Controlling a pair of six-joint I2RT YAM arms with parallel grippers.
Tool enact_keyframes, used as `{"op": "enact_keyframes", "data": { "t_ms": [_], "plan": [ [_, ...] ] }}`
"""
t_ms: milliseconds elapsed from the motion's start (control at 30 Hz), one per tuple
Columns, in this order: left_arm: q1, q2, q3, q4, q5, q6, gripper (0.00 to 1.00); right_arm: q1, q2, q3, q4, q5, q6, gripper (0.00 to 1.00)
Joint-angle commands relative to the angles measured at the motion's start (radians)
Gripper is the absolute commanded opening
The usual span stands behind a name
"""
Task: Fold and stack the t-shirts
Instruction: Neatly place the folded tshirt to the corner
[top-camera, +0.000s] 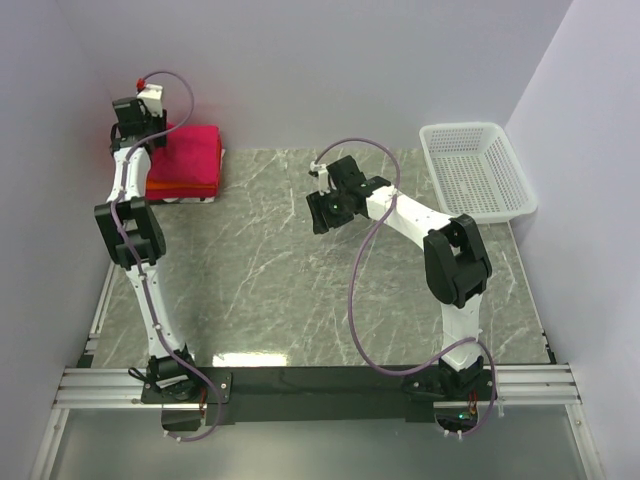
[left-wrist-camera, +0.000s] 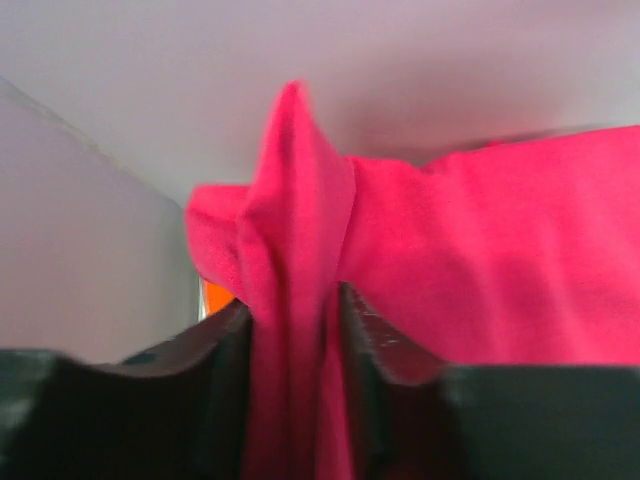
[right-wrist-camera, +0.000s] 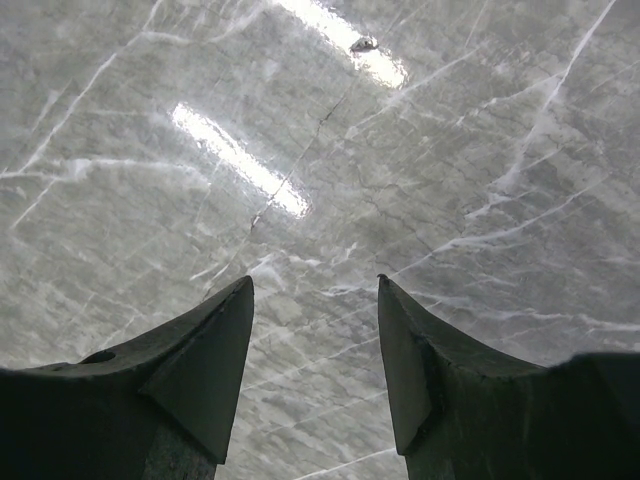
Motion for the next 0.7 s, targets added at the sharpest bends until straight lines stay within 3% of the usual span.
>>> {"op": "enact_keyframes", "data": {
  "t_ms": [0,133,333,400,500,667],
  "plan": [
    [0.04,0.0,0.069,0.09,-0.024,0.025,0.45,0.005,-0.005,0.052,-0.009,-0.007,-0.004,0.59],
    [0.082,-0.005,0.109,0.103,-0.047,0.04,0.55,0.006,-0.014,0.041,-0.008,-0.009,-0.004,0.59],
    [0.144,-0.06,0.074,0.097,-0.016,0.025,0.57,0.005,-0.021,0.037,-0.012,-0.004,-0.01,0.59],
    [0.164,-0.098,0.045,0.089,0.028,-0.018,0.56,0.005,-0.02,0.037,-0.012,-0.007,-0.012,0.59],
    [0.184,-0.173,-0.12,0.087,0.157,-0.055,0.49,0.006,-0.017,0.027,-0.008,-0.012,-0.009,0.59],
    [0.186,-0.246,-0.275,0.178,0.286,-0.082,0.43,0.005,-0.021,0.001,0.002,-0.013,-0.013,0.59]
  ]
}}
